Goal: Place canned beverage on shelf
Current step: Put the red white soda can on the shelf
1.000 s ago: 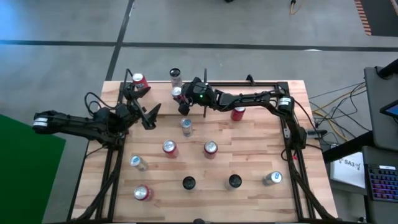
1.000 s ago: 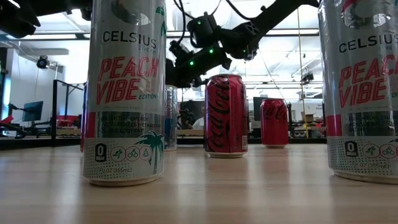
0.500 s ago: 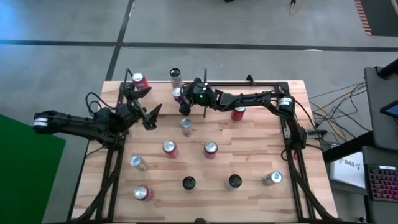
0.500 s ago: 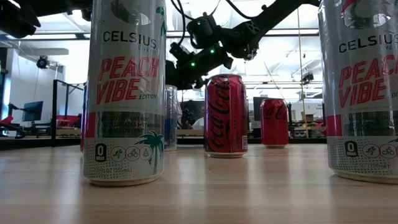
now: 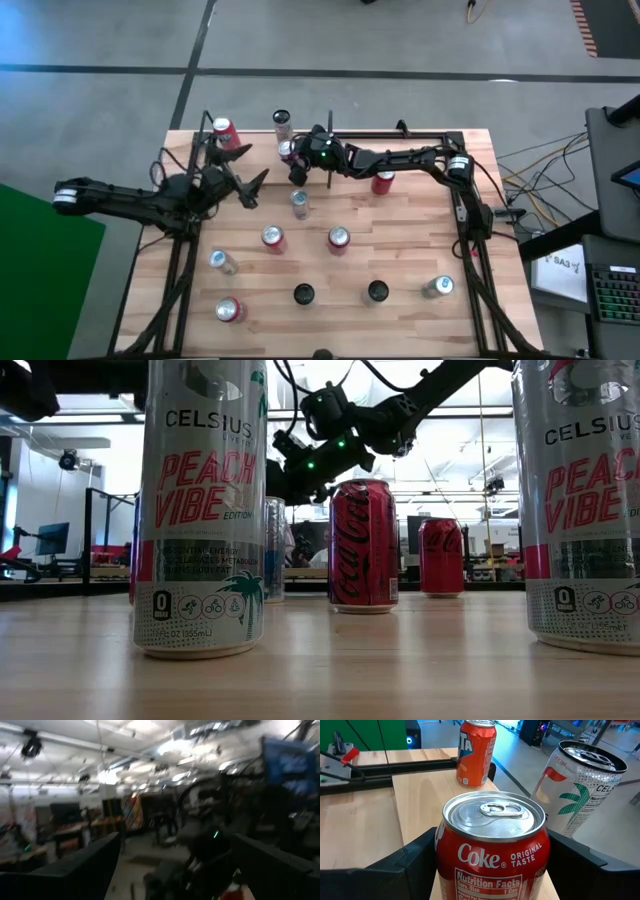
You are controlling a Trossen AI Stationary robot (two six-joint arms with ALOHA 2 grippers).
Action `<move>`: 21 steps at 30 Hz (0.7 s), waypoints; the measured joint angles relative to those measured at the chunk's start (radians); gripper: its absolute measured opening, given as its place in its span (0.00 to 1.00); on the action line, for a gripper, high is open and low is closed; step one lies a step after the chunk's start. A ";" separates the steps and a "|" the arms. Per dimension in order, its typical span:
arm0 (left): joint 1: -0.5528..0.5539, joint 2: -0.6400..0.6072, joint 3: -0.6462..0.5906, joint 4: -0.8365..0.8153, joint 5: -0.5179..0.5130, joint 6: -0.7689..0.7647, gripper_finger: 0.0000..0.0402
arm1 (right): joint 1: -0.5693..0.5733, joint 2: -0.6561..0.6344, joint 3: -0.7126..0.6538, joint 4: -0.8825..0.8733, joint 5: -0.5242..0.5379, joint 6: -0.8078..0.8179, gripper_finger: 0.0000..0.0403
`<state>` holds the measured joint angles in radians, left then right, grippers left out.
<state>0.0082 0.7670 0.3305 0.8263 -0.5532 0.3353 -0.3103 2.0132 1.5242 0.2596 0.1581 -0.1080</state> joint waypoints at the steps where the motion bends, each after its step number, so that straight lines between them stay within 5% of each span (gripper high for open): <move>1: 0.000 0.000 0.000 -0.032 -0.021 -0.013 0.90 | 0.000 0.000 0.000 0.001 0.000 -0.013 0.72; 8: 0.002 0.016 0.000 -0.123 -0.022 -0.081 0.90 | 0.010 -0.067 -0.001 0.022 -0.001 -0.105 0.72; 21: 0.009 0.074 0.035 -0.066 0.147 -0.035 0.90 | 0.101 -0.215 -0.001 -0.119 -0.030 -0.305 0.72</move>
<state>0.0173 0.8406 0.3656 0.7598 -0.4066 0.3006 -0.2091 1.7983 1.5230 0.1406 0.1279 -0.4128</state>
